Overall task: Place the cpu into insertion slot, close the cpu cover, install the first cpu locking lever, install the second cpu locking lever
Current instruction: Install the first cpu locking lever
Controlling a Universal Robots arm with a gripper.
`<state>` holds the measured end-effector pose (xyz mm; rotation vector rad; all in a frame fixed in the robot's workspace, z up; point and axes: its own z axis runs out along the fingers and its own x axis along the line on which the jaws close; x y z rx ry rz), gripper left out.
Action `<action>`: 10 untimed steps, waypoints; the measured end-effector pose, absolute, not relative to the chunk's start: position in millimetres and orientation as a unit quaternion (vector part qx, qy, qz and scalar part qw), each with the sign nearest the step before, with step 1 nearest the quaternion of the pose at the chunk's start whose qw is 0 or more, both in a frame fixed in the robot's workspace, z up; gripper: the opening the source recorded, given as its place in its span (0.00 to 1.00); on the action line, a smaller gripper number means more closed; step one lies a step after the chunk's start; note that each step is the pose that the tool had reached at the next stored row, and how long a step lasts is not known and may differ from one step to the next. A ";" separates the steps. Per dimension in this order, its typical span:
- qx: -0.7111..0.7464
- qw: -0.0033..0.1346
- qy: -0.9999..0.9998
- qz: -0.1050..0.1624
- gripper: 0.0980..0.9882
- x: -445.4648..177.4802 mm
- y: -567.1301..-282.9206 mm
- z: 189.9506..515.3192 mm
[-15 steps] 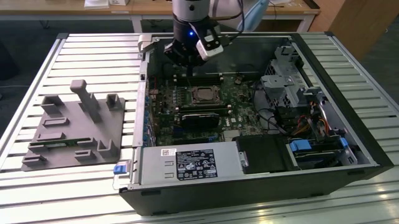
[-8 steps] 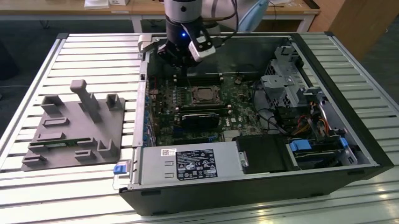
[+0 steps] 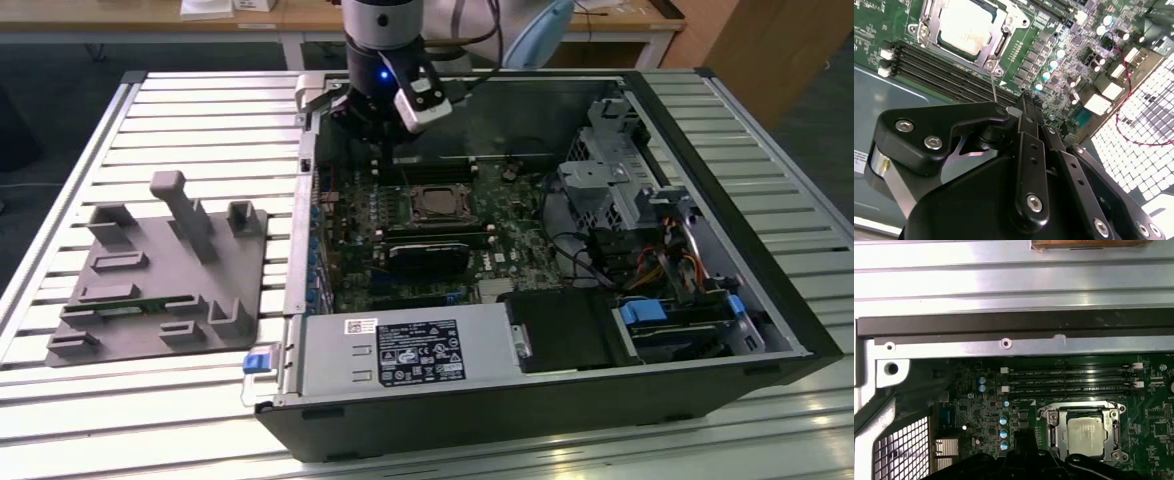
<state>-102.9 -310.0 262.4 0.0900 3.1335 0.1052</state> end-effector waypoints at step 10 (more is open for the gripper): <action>0.028 0.003 0.999 0.034 0.01 -102.9 -294.9 259.3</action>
